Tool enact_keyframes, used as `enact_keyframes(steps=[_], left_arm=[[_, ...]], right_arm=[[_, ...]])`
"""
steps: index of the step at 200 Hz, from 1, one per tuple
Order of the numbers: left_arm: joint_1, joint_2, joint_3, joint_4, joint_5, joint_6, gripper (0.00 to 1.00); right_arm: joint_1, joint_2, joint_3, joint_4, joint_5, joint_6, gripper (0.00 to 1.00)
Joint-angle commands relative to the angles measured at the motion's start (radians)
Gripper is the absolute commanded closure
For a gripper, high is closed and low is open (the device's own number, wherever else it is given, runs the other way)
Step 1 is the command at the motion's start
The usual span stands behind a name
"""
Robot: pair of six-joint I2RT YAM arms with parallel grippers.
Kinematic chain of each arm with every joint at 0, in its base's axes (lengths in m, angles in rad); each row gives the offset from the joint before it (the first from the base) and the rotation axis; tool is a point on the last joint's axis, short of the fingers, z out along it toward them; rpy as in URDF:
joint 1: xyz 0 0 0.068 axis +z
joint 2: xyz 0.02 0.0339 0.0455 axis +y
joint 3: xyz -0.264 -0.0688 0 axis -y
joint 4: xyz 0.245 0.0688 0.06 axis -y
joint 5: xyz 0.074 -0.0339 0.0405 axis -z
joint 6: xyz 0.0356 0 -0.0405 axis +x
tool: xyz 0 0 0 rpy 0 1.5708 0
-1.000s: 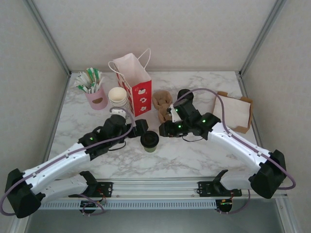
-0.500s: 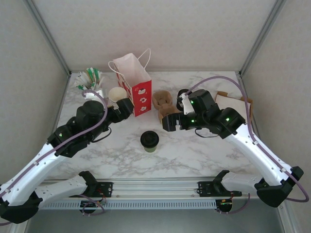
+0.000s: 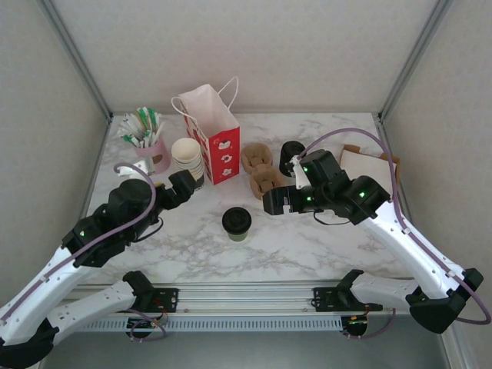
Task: Pack the takeout coffee
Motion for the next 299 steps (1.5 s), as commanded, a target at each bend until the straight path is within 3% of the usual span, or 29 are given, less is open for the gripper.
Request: enact_keyframes(steps=[1,33,82,169,234,250,299], left_arm=[[0.009,-0.013,-0.039,0.044,0.025,-0.002,0.00],[0.009,0.020,-0.099,0.142,0.120,0.033,0.00],[0.009,0.084,-0.153,0.241,0.254,0.036,0.01],[0.011,0.023,-0.238,0.205,0.254,0.024,0.02],[0.010,0.109,-0.389,0.393,0.364,-0.045,0.07],[0.010,0.124,-0.416,0.404,0.367,-0.042,0.09],[0.009,0.148,-0.483,0.435,0.406,-0.052,0.16]], right_arm=[[-0.005,-0.009,-0.020,-0.025,0.050,0.059,0.01],[-0.005,-0.015,-0.082,-0.019,0.071,0.095,0.01],[-0.006,0.015,-0.107,0.070,-0.048,0.090,0.01],[-0.036,-0.077,-0.396,0.354,-0.208,0.135,0.07],[-0.051,-0.021,-0.574,0.710,-0.330,0.278,0.11],[-0.067,0.027,-0.579,0.734,-0.315,0.311,0.19],[-0.083,0.160,-0.598,0.762,-0.223,0.377,0.56]])
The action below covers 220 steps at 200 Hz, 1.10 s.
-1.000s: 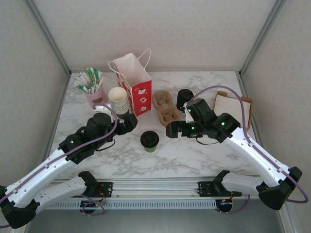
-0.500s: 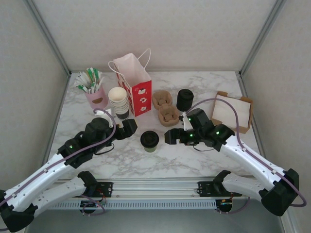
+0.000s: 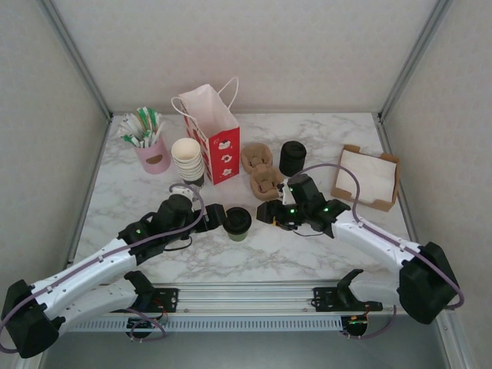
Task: Pack the takeout coffee
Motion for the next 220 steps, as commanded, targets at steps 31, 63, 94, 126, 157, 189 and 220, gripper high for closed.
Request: enact_keyframes(steps=[31,63,94,126,157,189,220], left_arm=[[0.007,0.063,-0.035,0.035,0.026,-0.005,0.16],[0.007,0.107,-0.028,0.053,0.050,0.001,0.15],[0.008,0.130,-0.011,0.024,0.034,0.021,0.15],[0.009,0.127,0.003,0.002,0.025,0.025,0.15],[0.010,0.102,0.000,-0.028,0.000,0.021,0.15],[0.016,0.066,-0.007,-0.057,-0.019,0.018,0.15],[0.027,0.028,-0.017,-0.096,-0.039,0.012,0.15]], right_arm=[[-0.013,0.161,-0.024,0.085,0.059,0.040,0.71],[-0.013,0.274,-0.016,0.170,0.022,0.054,0.73],[0.004,0.347,0.008,0.214,0.005,0.061,0.73],[0.044,0.416,0.040,0.243,-0.001,0.076,0.74],[0.096,0.471,0.067,0.273,-0.001,0.101,0.74],[0.131,0.514,0.099,0.286,0.001,0.116,0.75],[0.161,0.541,0.128,0.291,0.007,0.129,0.75]])
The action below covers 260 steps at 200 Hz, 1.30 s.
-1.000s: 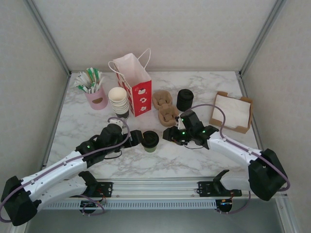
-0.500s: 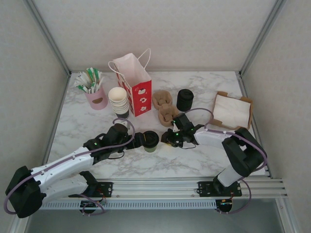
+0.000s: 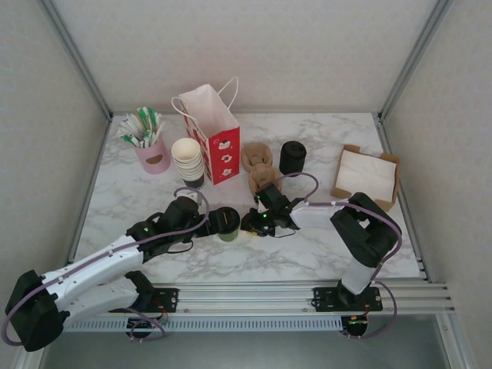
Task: Pack the takeout coffee
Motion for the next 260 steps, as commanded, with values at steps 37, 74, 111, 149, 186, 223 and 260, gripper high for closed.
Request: enact_keyframes(steps=[37,74,111,149,186,223,260], left_arm=[[0.046,-0.087,-0.010,-0.110,-0.060,-0.006,0.15],[0.067,-0.121,-0.008,-0.142,-0.057,-0.001,0.15],[0.069,-0.132,-0.010,-0.146,-0.051,-0.006,0.16],[0.070,-0.133,-0.010,-0.143,-0.038,-0.004,0.16],[0.070,-0.133,-0.007,-0.142,-0.027,0.000,0.16],[0.070,-0.132,-0.003,-0.144,-0.019,0.004,0.16],[0.070,-0.127,-0.013,-0.147,-0.015,-0.007,0.16]], right_arm=[[0.075,0.075,0.080,0.038,0.010,0.038,0.75],[0.112,0.116,0.113,0.053,0.016,0.058,0.75],[0.147,0.137,0.133,0.067,0.026,0.077,0.76],[0.165,0.126,0.138,0.064,0.050,0.092,0.78],[0.167,0.078,0.130,0.012,0.097,0.084,0.82],[0.181,0.081,0.148,0.010,0.085,0.085,0.92],[0.204,0.105,0.175,0.017,0.081,0.094,0.92]])
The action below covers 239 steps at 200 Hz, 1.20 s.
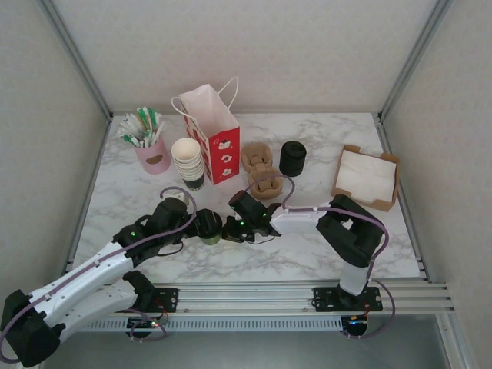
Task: Pack the takeout coffee
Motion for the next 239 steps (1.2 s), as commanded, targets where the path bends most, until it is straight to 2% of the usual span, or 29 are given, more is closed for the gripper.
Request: enact_keyframes(steps=[1,66,102,130,156,197,239], left_arm=[[0.009,-0.009,-0.012,-0.025,0.014,-0.008,0.16],[0.010,-0.038,0.003,-0.117,-0.089,-0.070,0.15],[0.013,-0.074,0.030,-0.198,-0.187,-0.116,0.10],[0.014,-0.098,0.057,-0.219,-0.209,-0.127,0.07],[0.014,-0.083,0.148,-0.262,-0.235,-0.085,0.04],[0.014,-0.030,0.336,-0.312,-0.279,0.020,0.00],[0.015,0.116,0.534,-0.286,-0.319,0.173,0.00]], right_arm=[[0.011,0.025,0.034,0.024,-0.015,0.012,0.92],[0.026,0.071,0.073,0.035,-0.027,0.016,0.92],[0.030,0.093,0.098,0.035,-0.039,0.014,0.92],[0.030,0.054,0.097,-0.017,-0.012,-0.007,0.91],[0.030,-0.029,0.108,-0.159,0.051,-0.069,0.85],[0.020,-0.204,0.157,-0.433,0.179,-0.203,0.69],[-0.082,-0.367,0.237,-0.692,0.212,-0.386,0.52]])
